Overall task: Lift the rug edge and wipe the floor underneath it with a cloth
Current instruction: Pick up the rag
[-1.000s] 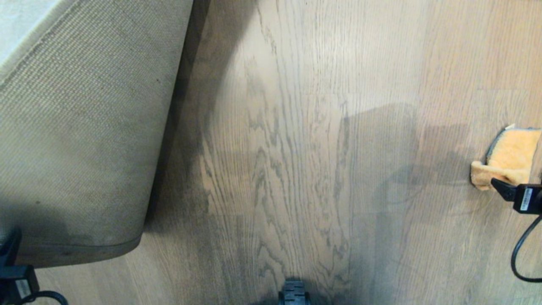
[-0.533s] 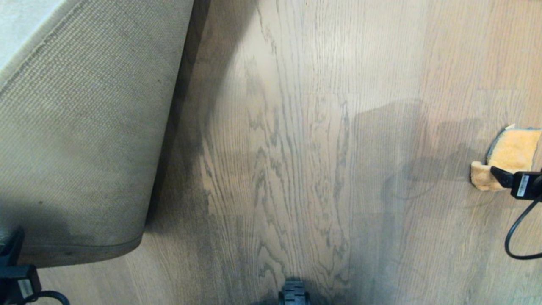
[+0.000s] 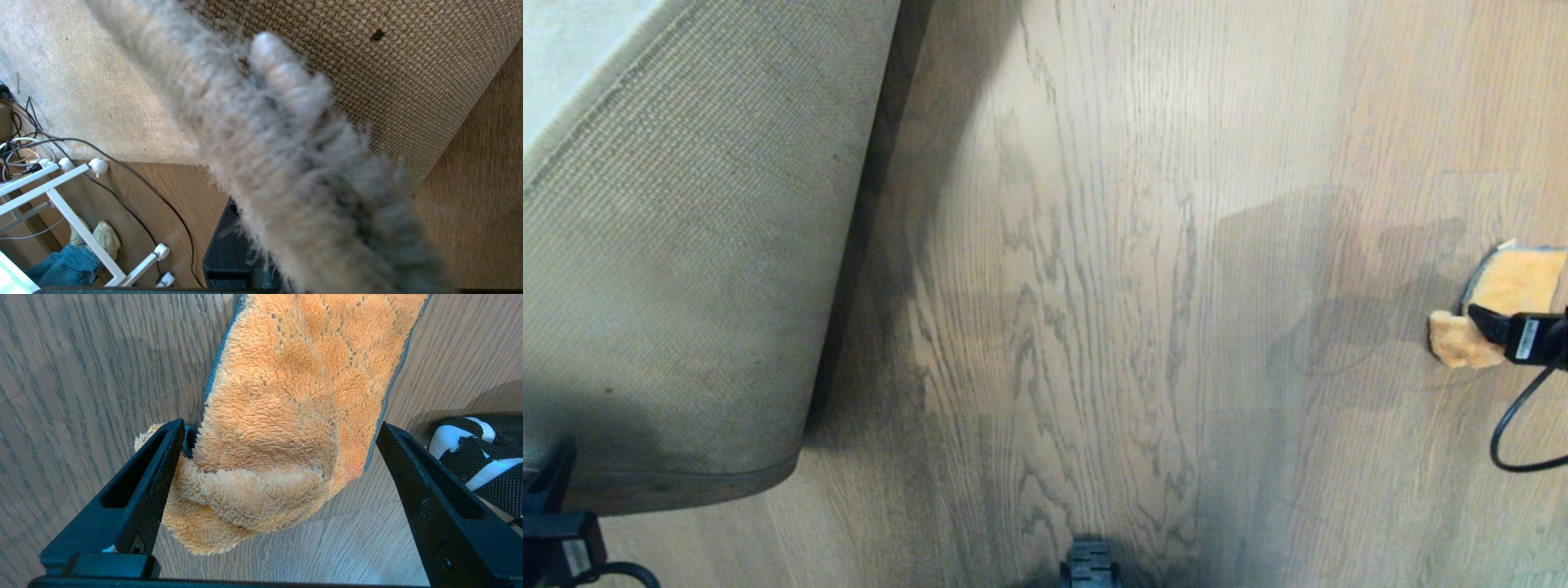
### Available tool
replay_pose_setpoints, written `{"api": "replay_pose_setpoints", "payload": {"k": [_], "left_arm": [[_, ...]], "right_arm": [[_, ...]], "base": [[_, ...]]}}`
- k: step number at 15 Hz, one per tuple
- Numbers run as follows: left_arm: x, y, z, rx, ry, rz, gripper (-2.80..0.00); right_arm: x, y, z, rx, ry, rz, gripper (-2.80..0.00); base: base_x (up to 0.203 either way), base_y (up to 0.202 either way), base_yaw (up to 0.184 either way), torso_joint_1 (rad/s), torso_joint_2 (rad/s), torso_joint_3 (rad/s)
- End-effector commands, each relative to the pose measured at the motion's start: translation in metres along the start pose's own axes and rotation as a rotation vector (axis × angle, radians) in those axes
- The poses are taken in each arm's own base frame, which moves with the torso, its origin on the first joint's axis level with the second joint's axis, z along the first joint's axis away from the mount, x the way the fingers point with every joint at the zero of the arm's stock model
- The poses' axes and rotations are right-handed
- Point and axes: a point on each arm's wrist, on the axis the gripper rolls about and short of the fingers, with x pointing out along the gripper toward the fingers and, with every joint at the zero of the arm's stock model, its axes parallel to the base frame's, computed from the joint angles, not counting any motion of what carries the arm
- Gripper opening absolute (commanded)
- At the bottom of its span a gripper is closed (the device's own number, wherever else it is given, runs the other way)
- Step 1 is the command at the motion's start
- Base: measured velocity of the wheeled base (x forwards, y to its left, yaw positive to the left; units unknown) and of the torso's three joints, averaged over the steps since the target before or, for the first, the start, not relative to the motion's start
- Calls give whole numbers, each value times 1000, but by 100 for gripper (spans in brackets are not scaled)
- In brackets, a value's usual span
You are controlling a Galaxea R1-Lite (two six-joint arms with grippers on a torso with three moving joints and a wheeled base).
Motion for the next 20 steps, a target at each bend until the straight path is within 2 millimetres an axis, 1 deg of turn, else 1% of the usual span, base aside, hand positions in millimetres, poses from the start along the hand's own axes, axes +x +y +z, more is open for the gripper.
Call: {"api": "replay_pose_setpoints", "payload": {"k": [1, 6, 20], "left_arm": [[0, 0, 0, 0, 0, 4, -280], [0, 0, 0, 0, 1, 4, -280], [0, 0, -1, -3, 10, 1, -280]], "right_arm": [[2, 0, -1, -2, -1, 0, 0], [16, -1, -4, 2, -35, -3, 0], [21, 0, -7, 28, -54, 18, 0]], "base": [[0, 0, 0, 0, 0, 0], [0, 0, 0, 0, 0, 0], [0, 0, 0, 0, 0, 0]]}}
